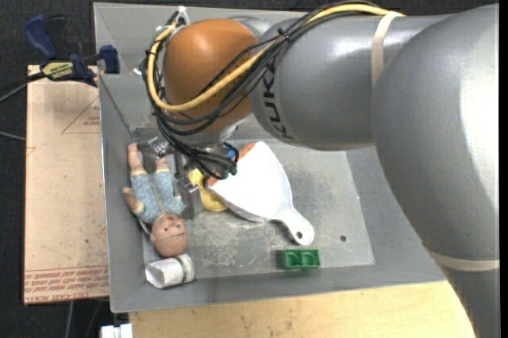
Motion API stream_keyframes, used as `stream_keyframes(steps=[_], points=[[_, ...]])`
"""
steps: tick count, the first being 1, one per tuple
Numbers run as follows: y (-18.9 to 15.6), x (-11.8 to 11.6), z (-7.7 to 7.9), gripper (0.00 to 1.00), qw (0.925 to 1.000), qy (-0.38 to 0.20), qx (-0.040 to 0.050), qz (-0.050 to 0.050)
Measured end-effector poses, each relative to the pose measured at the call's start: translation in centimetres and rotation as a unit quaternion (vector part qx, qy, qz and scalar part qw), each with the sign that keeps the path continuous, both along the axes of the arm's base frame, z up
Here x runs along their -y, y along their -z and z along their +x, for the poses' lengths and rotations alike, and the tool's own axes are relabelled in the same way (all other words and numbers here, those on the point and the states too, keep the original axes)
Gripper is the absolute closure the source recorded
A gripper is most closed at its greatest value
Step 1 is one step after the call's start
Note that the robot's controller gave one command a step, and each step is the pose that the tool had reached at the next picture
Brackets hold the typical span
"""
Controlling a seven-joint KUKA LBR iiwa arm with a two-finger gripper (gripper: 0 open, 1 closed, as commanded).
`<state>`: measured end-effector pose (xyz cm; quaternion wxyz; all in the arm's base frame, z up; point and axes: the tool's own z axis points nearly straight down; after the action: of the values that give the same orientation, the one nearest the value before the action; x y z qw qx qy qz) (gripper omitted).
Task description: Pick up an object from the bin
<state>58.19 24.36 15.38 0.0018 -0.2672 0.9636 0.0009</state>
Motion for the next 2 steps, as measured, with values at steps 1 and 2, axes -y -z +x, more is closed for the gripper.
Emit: stream_keyframes(steps=[1,2], points=[[7.6,-0.5,-1.1,0.0,0.9854,-0.17,0.0049,0.001],[9.2,-0.8,-0.6,1.0,0.9774,-0.211,0.0134,0.001]])
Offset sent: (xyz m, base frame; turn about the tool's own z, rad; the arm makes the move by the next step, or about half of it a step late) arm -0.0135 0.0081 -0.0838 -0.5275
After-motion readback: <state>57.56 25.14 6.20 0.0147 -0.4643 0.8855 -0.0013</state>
